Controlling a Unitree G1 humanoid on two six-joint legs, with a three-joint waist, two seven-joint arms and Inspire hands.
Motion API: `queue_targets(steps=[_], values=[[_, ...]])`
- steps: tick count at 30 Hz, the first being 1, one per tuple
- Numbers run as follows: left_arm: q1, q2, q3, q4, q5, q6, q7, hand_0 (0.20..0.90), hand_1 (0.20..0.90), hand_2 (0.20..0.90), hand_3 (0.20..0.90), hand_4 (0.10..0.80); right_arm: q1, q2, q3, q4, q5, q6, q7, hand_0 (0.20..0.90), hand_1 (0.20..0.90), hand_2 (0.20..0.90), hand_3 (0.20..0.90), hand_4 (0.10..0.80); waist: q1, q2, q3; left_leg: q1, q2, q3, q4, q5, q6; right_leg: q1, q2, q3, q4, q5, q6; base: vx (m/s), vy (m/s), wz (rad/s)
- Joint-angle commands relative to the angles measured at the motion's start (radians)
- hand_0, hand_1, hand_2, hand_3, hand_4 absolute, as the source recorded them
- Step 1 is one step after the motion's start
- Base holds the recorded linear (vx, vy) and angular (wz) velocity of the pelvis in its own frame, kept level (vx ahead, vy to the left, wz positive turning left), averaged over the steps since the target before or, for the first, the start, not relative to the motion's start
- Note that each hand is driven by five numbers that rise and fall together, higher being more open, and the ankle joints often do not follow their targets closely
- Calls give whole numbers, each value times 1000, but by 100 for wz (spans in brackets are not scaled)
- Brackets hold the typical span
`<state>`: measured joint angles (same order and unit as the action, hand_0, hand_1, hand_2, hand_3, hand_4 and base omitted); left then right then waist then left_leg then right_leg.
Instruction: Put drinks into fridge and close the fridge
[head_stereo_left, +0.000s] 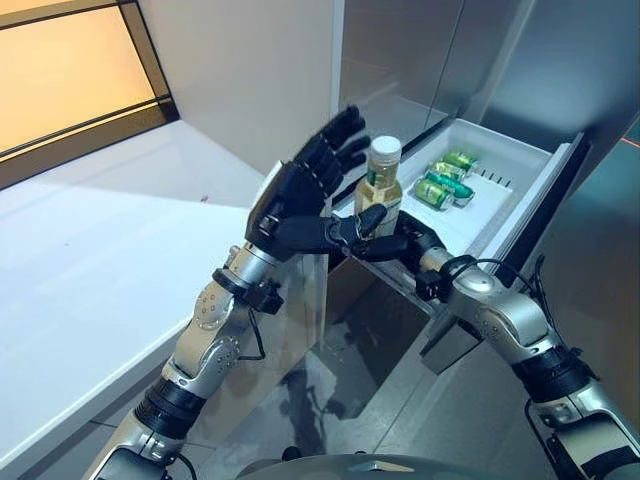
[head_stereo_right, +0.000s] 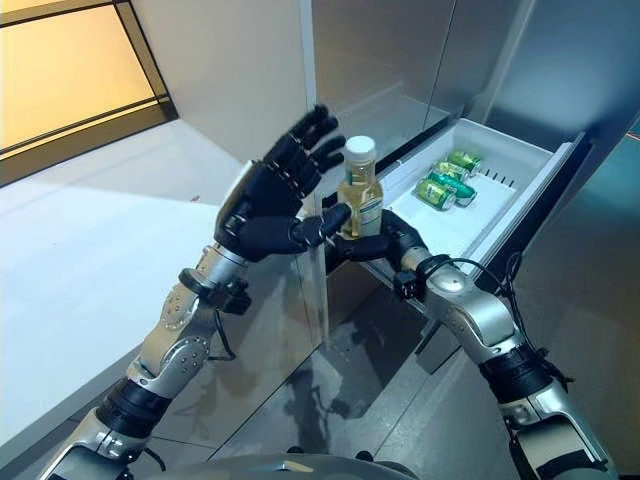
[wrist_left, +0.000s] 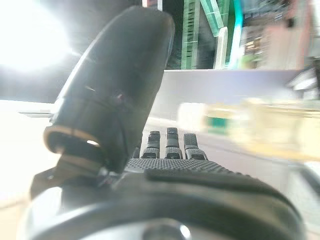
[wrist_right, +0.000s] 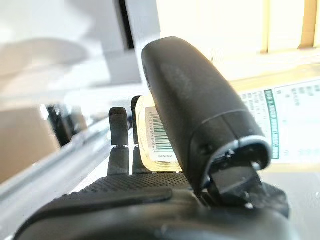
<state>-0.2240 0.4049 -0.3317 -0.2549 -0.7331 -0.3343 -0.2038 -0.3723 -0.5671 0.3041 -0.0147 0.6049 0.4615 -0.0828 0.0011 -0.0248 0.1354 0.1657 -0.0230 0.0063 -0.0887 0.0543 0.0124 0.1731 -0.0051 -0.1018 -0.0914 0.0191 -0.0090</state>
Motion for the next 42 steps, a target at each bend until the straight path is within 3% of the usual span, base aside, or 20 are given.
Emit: queue_targets(steps=[1, 7, 11, 15, 16, 17, 22, 24, 26, 30, 34, 37, 42], values=[[-148, -36, 19, -40, -53, -102, 1, 900, 900, 900, 900, 800, -232, 30, -131, -74, -32, -172, -12, 300, 300, 300, 200, 100, 7, -21, -76, 12, -8, 3, 1, -79, 9, 3, -11, -24, 28, -26, 35, 27, 3, 6], [-120, -51, 34, -23, -123, -41, -18, 900, 900, 900, 900, 800, -251, 21, -157, -27, -21, -198, -74, 300, 300, 300, 200, 100, 17, -22, -72, 15, -7, -9, 1, -79, 8, 9, -9, -25, 32, -32, 31, 44, 3, 5], [-73, -61, 43, -10, -260, 86, -104, 900, 900, 900, 900, 800, -281, -12, -191, 19, -37, -226, -141, 300, 300, 300, 200, 100, 33, -22, -65, 16, -4, -15, 1, -79, 5, 14, -8, -36, 37, -39, 27, 61, -2, 8], [14, -62, 36, 8, -444, 308, -209, 900, 900, 900, 900, 800, -327, -101, -227, 113, -136, -254, -187, 300, 300, 300, 200, 100, 61, -20, -54, 15, -2, -25, 4, -77, 0, 15, -10, -58, 48, -46, 22, 48, 4, 18], [25, -61, 35, 9, -458, 333, -219, 900, 900, 900, 900, 800, -332, -111, -228, 124, -146, -256, -187, 300, 300, 300, 200, 100, 64, -20, -52, 15, -3, -26, 4, -77, -1, 15, -11, -60, 49, -47, 22, 38, 6, 25], [59, -60, 27, 19, -493, 414, -250, 900, 900, 900, 900, 800, -347, -145, -229, 160, -155, -261, -191, 300, 300, 300, 200, 100, 72, -19, -50, 14, -2, -29, 5, -76, -2, 15, -11, -68, 52, -48, 21, 33, 6, 27], [215, -1, -57, 73, -418, 589, -345, 900, 900, 900, 900, 800, -435, -289, -205, 409, -151, -276, -178, 300, 300, 300, 200, 100, 107, -10, -36, 8, 4, -42, 4, -72, -12, 19, -15, -100, 59, -62, 20, 35, 15, 20], [266, 61, -104, 127, -363, 598, -373, 900, 900, 900, 900, 800, -492, -359, -156, 581, -160, -318, -154, 300, 300, 300, 200, 100, 126, 2, -24, 0, 8, -49, 6, -63, -16, 17, -20, -118, 68, -69, 19, 24, 34, 25], [282, 81, -111, 150, -315, 604, -380, 900, 900, 900, 900, 800, -523, -384, -128, 664, -163, -325, -145, 300, 300, 300, 200, 100, 135, 10, -19, -5, 9, -56, 8, -59, -19, 16, -22, -128, 74, -72, 18, 35, 19, 26], [301, 137, -145, 256, -157, 517, -358, 900, 900, 900, 900, 800, -553, -406, -87, 803, -176, -309, -135, 300, 300, 300, 200, 100, 153, 23, -3, -15, 11, -75, 14, -50, -24, 11, -27, -146, 92, -82, 14, 62, -9, 27], [301, 150, -159, 345, -52, 468, -321, 900, 900, 900, 900, 800, -541, -402, -86, 851, -220, -252, -102, 300, 300, 300, 200, 100, 158, 28, 6, -21, 10, -90, 17, -48, -25, 6, -29, -149, 102, -88, 13, 66, -37, 7], [273, 156, -184, 532, 164, 336, -189, 900, 900, 900, 900, 800, -513, -389, -78, 903, -282, -150, -24, 300, 300, 300, 200, 100, 161, 26, 39, -57, 8, -107, 38, -45, -25, -30, -32, -143, 126, -90, 13, -6, -106, 13], [245, 121, -163, 744, 243, 280, -54, 900, 900, 900, 900, 800, -493, -379, -58, 971, -335, -109, 69, 300, 300, 300, 200, 100, 162, 16, 96, -94, 2, -120, 44, -44, -16, -72, -24, -125, 126, -80, 14, -39, -108, 7]])
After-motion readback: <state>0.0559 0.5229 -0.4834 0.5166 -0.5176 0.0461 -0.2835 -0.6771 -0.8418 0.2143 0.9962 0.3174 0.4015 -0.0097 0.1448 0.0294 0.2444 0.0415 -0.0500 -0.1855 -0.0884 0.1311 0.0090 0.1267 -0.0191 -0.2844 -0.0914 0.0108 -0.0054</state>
